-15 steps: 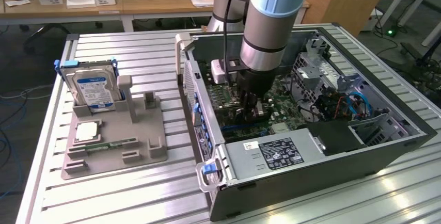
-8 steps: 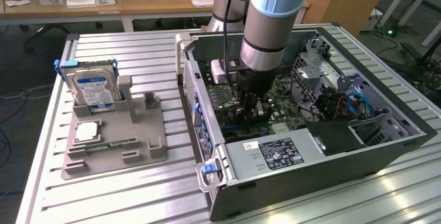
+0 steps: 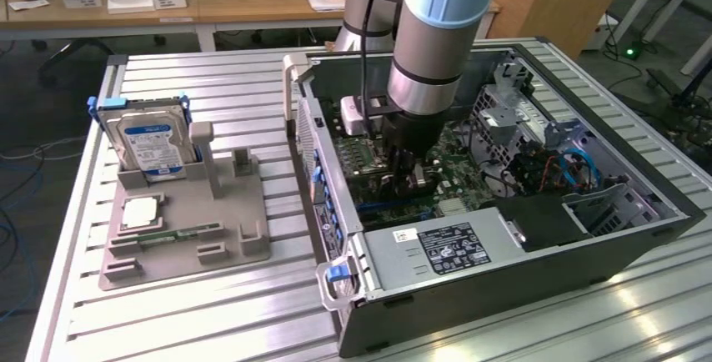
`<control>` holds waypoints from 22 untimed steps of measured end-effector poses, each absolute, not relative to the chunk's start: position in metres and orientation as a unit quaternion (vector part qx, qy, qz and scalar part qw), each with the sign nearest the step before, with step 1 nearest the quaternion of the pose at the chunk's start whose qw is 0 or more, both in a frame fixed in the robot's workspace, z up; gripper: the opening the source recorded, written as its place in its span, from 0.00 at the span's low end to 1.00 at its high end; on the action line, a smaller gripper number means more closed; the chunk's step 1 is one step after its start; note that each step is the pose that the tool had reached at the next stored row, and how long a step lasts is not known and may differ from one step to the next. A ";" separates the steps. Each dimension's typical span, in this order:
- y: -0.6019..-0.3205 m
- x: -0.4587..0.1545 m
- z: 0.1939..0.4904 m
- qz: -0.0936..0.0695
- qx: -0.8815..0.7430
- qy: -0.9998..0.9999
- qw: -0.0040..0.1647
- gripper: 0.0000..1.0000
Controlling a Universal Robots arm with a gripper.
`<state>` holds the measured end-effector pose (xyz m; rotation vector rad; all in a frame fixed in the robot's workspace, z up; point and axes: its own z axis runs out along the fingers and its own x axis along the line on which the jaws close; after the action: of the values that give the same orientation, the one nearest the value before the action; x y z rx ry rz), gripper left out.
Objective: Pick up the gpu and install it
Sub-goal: 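Insert the gpu into the slot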
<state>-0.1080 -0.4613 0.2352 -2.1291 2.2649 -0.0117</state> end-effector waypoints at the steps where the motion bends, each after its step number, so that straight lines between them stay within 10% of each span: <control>1: -0.461 -0.108 0.235 -0.004 -0.686 0.728 0.017 0.28; 22: -0.459 -0.108 0.235 -0.004 -0.692 0.722 0.017 0.28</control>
<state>-0.1081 -0.4589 0.2348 -2.1515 2.2435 -0.0112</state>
